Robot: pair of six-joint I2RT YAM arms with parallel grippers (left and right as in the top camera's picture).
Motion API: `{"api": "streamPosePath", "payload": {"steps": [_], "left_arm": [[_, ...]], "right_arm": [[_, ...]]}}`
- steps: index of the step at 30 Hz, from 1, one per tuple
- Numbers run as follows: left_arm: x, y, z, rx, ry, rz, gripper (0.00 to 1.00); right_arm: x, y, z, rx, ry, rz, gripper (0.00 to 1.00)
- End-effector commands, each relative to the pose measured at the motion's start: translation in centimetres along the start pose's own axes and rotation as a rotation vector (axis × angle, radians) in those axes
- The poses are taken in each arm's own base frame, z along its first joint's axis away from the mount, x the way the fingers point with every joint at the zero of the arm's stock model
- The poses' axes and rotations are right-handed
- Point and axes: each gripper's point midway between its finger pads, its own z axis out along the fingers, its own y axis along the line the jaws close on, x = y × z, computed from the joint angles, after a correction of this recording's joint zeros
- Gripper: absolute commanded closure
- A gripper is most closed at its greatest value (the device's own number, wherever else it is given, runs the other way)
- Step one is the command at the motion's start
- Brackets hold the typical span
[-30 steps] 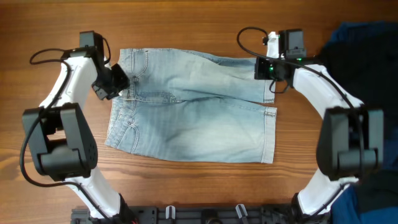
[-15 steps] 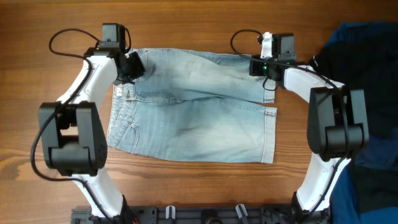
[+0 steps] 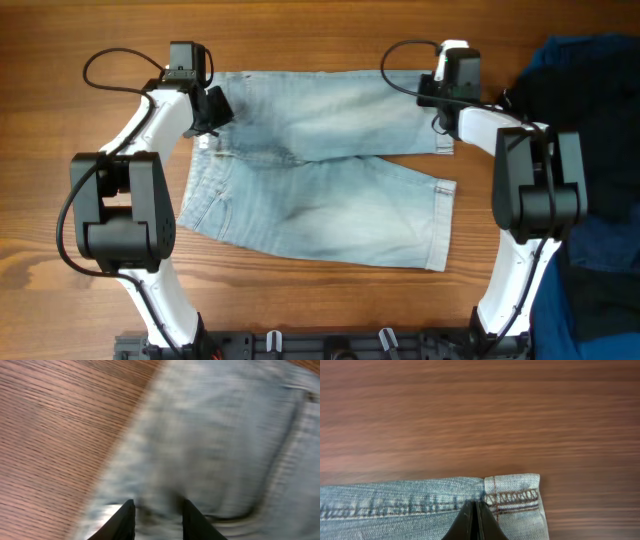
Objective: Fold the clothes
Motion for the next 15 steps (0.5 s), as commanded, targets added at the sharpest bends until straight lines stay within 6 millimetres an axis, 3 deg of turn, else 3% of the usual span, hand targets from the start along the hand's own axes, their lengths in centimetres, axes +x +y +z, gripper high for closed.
{"api": "streamPosePath", "payload": {"steps": [1, 3, 5, 8, 10, 11, 12, 13, 15], "left_arm": [[-0.3, 0.6, 0.7, -0.028, -0.018, 0.015, 0.69], [-1.5, 0.0, 0.3, -0.006, -0.064, 0.024, 0.68], [-3.1, -1.1, -1.5, 0.029, -0.115, 0.025, 0.68], [-4.9, -3.8, -4.4, 0.144, -0.171, 0.037, 0.69], [-5.5, -6.7, -6.0, 0.278, -0.202, 0.064, 0.78], [-5.6, -7.6, -6.2, 0.312, -0.211, 0.075, 0.88], [-5.8, -8.2, -6.1, 0.331, -0.221, 0.083, 0.96], [-5.9, -8.8, -5.9, 0.341, -0.233, 0.092, 0.96], [-6.0, -10.2, -4.8, 0.363, -0.253, 0.112, 0.96]], "right_arm": [[-0.4, -3.5, 0.8, 0.096, -0.017, -0.057, 0.95], [-4.5, -2.5, -0.9, 0.059, -0.084, -0.097, 0.88], [-9.2, -1.1, -4.7, 0.010, -0.163, -0.095, 0.82], [-12.1, -0.2, -9.9, -0.044, -0.189, -0.049, 0.74], [-11.3, -0.4, -13.9, -0.044, -0.098, 0.009, 0.71], [-10.6, -0.5, -14.7, -0.041, -0.059, 0.011, 0.75], [-9.0, -0.7, -16.0, -0.034, 0.013, 0.010, 0.90], [-7.6, -0.8, -16.6, -0.029, 0.077, 0.017, 0.96], [-3.8, -1.1, -17.2, -0.010, 0.230, 0.058, 0.96]]}}
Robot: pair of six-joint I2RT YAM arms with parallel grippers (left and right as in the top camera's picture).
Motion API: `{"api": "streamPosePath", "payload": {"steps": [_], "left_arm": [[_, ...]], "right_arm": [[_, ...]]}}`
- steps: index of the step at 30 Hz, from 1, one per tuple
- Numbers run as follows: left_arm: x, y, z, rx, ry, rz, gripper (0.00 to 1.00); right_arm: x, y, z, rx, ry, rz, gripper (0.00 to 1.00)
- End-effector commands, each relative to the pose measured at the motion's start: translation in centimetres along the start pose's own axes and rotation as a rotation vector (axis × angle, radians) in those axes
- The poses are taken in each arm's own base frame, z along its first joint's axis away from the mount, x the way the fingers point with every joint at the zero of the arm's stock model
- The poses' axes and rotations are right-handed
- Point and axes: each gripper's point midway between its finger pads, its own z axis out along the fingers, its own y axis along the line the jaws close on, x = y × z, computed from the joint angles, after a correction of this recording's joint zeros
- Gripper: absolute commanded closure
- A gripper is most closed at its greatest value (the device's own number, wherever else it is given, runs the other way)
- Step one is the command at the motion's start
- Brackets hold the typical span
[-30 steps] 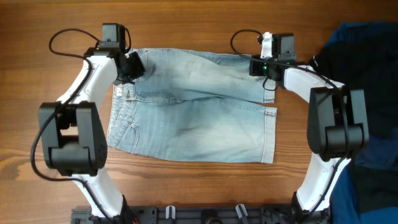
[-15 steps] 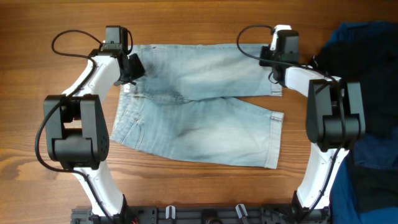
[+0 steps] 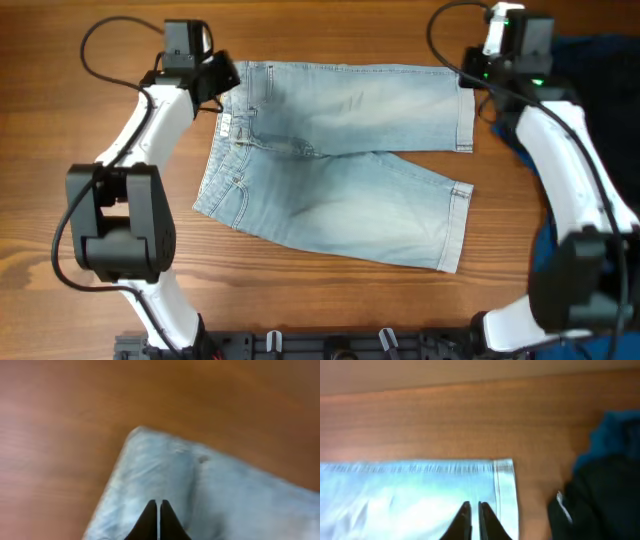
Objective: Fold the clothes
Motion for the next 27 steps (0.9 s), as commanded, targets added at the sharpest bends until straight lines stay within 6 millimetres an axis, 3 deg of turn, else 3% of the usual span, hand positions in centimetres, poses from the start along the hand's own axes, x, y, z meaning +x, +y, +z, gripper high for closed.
{"api": "streamPosePath", "payload": {"steps": [1, 5, 11, 17, 20, 24, 27], "left_arm": [[0.2, -3.1, 1.5, 0.095, -0.015, 0.048, 0.96], [1.1, -3.1, 5.1, 0.111, -0.028, 0.059, 0.96], [2.6, -1.4, 9.0, 0.086, -0.028, 0.058, 0.96], [2.0, -0.2, 9.6, 0.023, -0.074, 0.056, 0.96], [1.6, 0.2, 9.6, -0.003, -0.095, 0.063, 0.96], [1.1, 1.0, 9.5, -0.047, -0.120, 0.064, 0.96], [0.6, 1.2, 9.4, -0.046, -0.135, 0.058, 0.96]], "right_arm": [[5.9, 0.1, 0.8, 0.001, 0.214, 0.063, 0.96], [10.4, -0.2, 1.8, 0.020, 0.330, 0.106, 0.96], [12.7, -0.4, 3.8, 0.020, 0.323, 0.109, 0.96], [16.5, -0.7, 7.1, 0.028, 0.358, 0.108, 0.96], [19.8, -0.9, 8.9, 0.039, 0.439, 0.107, 0.96], [24.2, -1.2, 8.4, 0.066, 0.606, 0.113, 0.96], [25.9, -1.4, 7.0, 0.086, 0.694, 0.126, 0.96]]}}
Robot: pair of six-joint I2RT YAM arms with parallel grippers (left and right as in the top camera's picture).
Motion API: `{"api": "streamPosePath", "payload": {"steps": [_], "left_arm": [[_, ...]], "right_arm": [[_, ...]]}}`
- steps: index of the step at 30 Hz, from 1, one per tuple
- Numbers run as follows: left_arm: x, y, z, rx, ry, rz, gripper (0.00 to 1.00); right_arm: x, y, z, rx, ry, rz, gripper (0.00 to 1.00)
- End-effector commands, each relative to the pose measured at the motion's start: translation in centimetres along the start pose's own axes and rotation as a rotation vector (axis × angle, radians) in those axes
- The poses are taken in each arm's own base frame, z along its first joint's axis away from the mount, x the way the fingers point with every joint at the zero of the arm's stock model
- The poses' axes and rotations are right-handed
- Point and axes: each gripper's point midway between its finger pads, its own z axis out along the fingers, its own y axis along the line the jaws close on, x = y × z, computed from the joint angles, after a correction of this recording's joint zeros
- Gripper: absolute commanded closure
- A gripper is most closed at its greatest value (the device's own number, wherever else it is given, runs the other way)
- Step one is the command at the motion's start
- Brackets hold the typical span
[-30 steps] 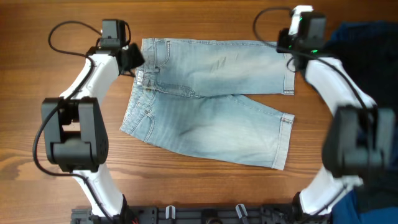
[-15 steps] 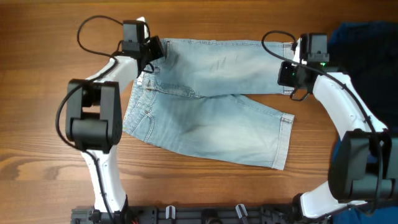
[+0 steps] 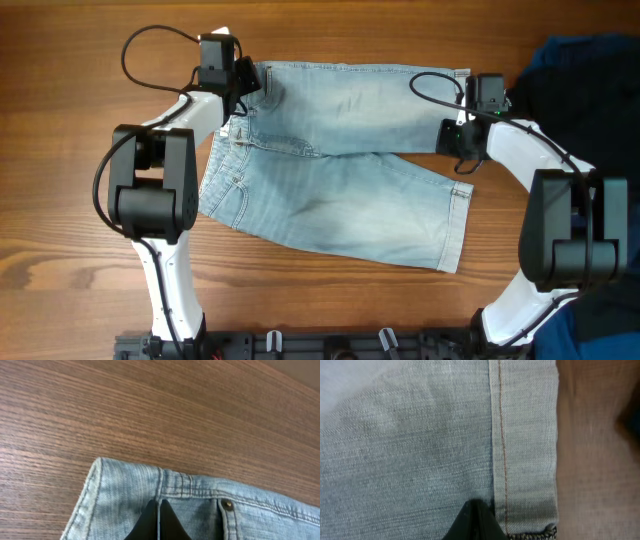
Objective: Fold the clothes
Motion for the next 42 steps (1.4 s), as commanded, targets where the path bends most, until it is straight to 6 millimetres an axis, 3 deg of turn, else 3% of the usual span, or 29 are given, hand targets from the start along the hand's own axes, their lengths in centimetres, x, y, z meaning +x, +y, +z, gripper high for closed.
{"api": "streamPosePath", "payload": {"steps": [1, 5, 10, 12, 14, 16, 19, 21, 25, 31, 36, 42], "left_arm": [[-0.9, 1.4, 0.3, -0.048, -0.036, 0.011, 0.96], [-1.5, 2.1, 0.2, -0.053, -0.050, 0.000, 0.96], [-4.0, 1.1, -0.3, -0.015, -0.136, 0.007, 0.96], [-6.3, -0.1, -1.8, 0.008, -0.187, 0.009, 0.96], [-9.0, -1.6, -4.8, 0.036, -0.244, 0.011, 0.96], [-10.0, -2.5, -8.2, 0.033, -0.229, 0.012, 0.96], [-8.2, -2.0, -11.6, -0.015, -0.106, 0.007, 0.93], [-5.9, -1.1, -13.1, -0.062, -0.001, 0.002, 0.93], [-1.8, 0.7, -13.5, -0.136, 0.167, -0.005, 0.94], [-0.1, 1.5, -13.5, -0.165, 0.234, -0.008, 0.91], [0.3, 2.0, -13.7, -0.181, 0.254, -0.026, 0.91], [0.5, 4.1, -14.1, -0.219, 0.283, -0.060, 0.91]], "right_arm": [[7.3, -1.2, 2.6, 0.046, 0.250, 0.021, 0.95], [8.0, -1.3, 2.3, 0.053, 0.284, 0.019, 0.96], [3.7, -0.9, 0.9, 0.055, 0.186, 0.014, 0.96], [0.6, -0.1, -1.1, 0.032, 0.128, -0.013, 0.96], [-2.5, 0.9, -4.2, -0.006, 0.076, -0.016, 0.96], [-3.8, 2.3, -7.5, -0.075, 0.065, -0.014, 0.92], [-2.3, 2.7, -10.0, -0.108, 0.124, 0.003, 0.90], [0.1, 2.3, -10.4, -0.086, 0.222, 0.032, 0.92], [4.9, 1.3, -9.7, -0.044, 0.388, 0.078, 0.96], [9.2, 0.2, -7.3, 0.009, 0.484, 0.127, 0.96], [10.6, -0.3, -4.5, 0.026, 0.447, 0.169, 0.95], [8.6, -2.1, -2.6, 0.126, 0.311, 0.199, 0.95]]}}
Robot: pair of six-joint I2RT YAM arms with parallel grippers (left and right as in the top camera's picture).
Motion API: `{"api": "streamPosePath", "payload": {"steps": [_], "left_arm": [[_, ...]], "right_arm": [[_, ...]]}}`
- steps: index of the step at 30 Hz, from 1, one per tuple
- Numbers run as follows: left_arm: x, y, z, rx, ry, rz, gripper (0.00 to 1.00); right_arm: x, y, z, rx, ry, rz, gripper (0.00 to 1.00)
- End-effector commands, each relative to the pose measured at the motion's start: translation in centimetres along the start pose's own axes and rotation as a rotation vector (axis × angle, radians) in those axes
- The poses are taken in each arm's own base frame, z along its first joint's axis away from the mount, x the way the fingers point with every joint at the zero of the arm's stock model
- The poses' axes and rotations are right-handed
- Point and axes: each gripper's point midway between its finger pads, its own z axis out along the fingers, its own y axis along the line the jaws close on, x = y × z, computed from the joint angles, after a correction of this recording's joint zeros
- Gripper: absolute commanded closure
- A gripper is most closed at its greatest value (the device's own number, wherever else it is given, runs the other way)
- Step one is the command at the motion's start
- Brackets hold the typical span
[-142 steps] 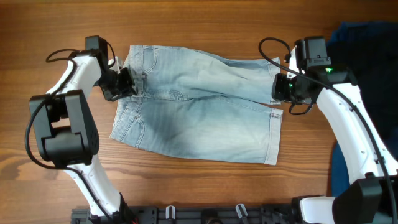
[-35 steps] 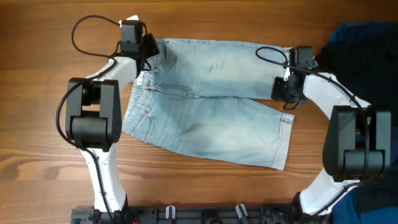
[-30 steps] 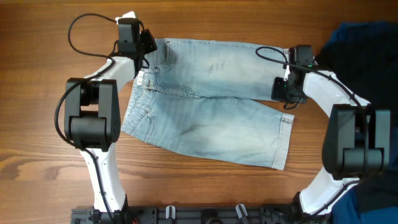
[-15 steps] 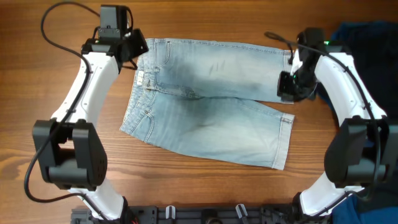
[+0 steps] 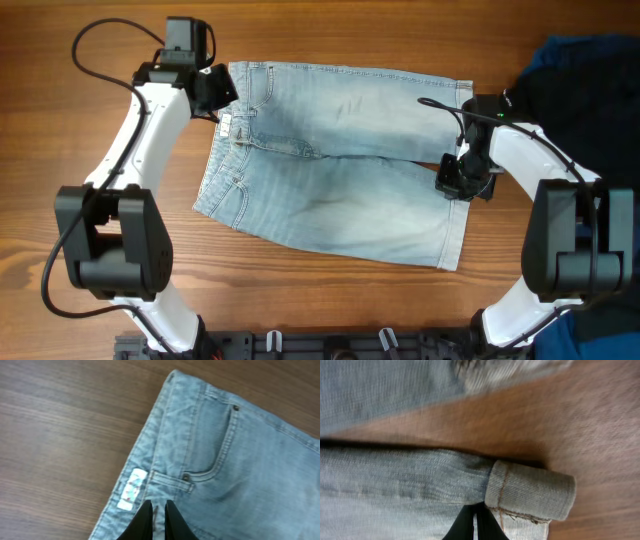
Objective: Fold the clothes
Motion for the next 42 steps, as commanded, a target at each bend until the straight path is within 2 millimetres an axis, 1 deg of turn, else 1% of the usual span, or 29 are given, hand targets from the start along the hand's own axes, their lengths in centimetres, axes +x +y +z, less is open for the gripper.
{"api": "streamPosePath", "payload": {"steps": [1, 2, 5, 8, 10, 12, 13, 14, 15, 16, 17, 18, 20, 21, 23, 25, 28, 29, 30, 31, 32, 35, 36, 37, 39, 42], "left_arm": [[-0.2, 2.2, 0.3, -0.035, 0.017, -0.038, 0.91], [-0.2, 2.7, 0.3, -0.041, 0.020, -0.047, 0.91], [-0.2, 4.3, 0.2, -0.064, 0.036, -0.118, 0.91], [0.2, 5.7, 0.1, -0.088, 0.062, -0.152, 0.91], [0.6, 6.3, 0.0, -0.100, 0.083, -0.163, 0.92], [1.6, 6.7, -0.2, -0.101, 0.127, -0.176, 0.96], [2.2, 6.8, -0.3, -0.091, 0.159, -0.184, 0.96], [2.6, 6.9, -0.6, -0.083, 0.178, -0.194, 0.96], [2.9, 7.1, -0.8, -0.075, 0.197, -0.206, 0.96], [3.0, 7.2, -0.8, -0.076, 0.202, -0.209, 0.96], [3.0, 7.5, -1.0, -0.079, 0.206, -0.217, 0.95], [3.2, 7.7, -1.3, -0.078, 0.215, -0.226, 0.92], [3.7, 7.7, -2.4, -0.068, 0.237, -0.238, 0.88], [3.9, 7.7, -3.1, -0.068, 0.240, -0.239, 0.84], [4.5, 7.3, -4.5, -0.052, 0.257, -0.241, 0.73], [5.7, 6.7, -5.9, -0.024, 0.303, -0.251, 0.66], [7.3, 6.9, -7.6, -0.040, 0.360, -0.260, 0.63], [8.0, 6.9, -8.1, -0.049, 0.383, -0.266, 0.63], [8.6, 6.7, -8.3, -0.055, 0.399, -0.278, 0.63], [9.1, 6.3, -8.3, -0.045, 0.413, -0.272, 0.63], [10.0, 5.9, -8.2, -0.036, 0.434, -0.261, 0.63], [13.1, 4.6, -7.1, -0.037, 0.482, -0.203, 0.63], [13.7, 4.2, -6.6, -0.034, 0.486, -0.186, 0.63], [14.2, 3.7, -6.0, -0.030, 0.482, -0.170, 0.63], [14.6, 2.8, -5.3, -0.025, 0.466, -0.141, 0.63], [14.1, 2.6, -4.9, -0.033, 0.431, -0.116, 0.63]], "right_arm": [[-2.2, -1.5, 0.0, 0.093, -0.112, 0.063, 0.96], [-3.2, -1.6, -0.2, 0.102, -0.154, 0.068, 0.96], [-5.7, -0.8, -0.6, 0.073, -0.256, 0.049, 0.96], [-7.7, -0.1, -1.2, 0.045, -0.340, 0.023, 0.96], [-8.3, 0.4, -1.4, 0.030, -0.366, -0.006, 0.96], [-8.5, 0.8, -1.7, 0.018, -0.368, -0.043, 0.95], [-8.4, 1.1, -2.2, 0.008, -0.354, -0.078, 0.96], [-8.2, 1.5, -3.0, -0.006, -0.338, -0.109, 0.94], [-8.2, 1.9, -4.2, -0.017, -0.331, -0.136, 0.87], [-8.2, 2.0, -5.3, -0.020, -0.333, -0.140, 0.85], [-8.2, 2.2, -7.1, -0.023, -0.343, -0.139, 0.81], [-8.1, 2.3, -8.4, -0.031, -0.351, -0.139, 0.75], [-7.5, 2.4, -11.9, -0.044, -0.386, -0.132, 0.65], [-7.0, 2.3, -13.0, -0.049, -0.398, -0.130, 0.64], [-5.3, 1.8, -15.3, -0.057, -0.419, -0.122, 0.63], [-3.4, 1.3, -16.8, -0.063, -0.417, -0.089, 0.62], [-0.4, 0.3, -18.2, -0.071, -0.404, -0.030, 0.59], [0.9, -0.2, -18.4, -0.073, -0.386, 0.006, 0.57], [1.7, -0.5, -18.4, -0.070, -0.369, 0.024, 0.56], [2.8, -0.9, -18.1, -0.065, -0.343, 0.053, 0.56], [3.8, -1.2, -17.6, -0.059, -0.316, 0.078, 0.54], [6.0, -2.2, -15.3, -0.024, -0.221, 0.119, 0.41], [6.5, -2.3, -14.7, -0.018, -0.198, 0.129, 0.40], [7.3, -2.1, -13.5, -0.034, -0.155, 0.131, 0.39], [8.2, -1.8, -11.9, -0.058, -0.101, 0.150, 0.40], [8.4, -1.9, -10.5, -0.060, -0.088, 0.189, 0.41]]}}
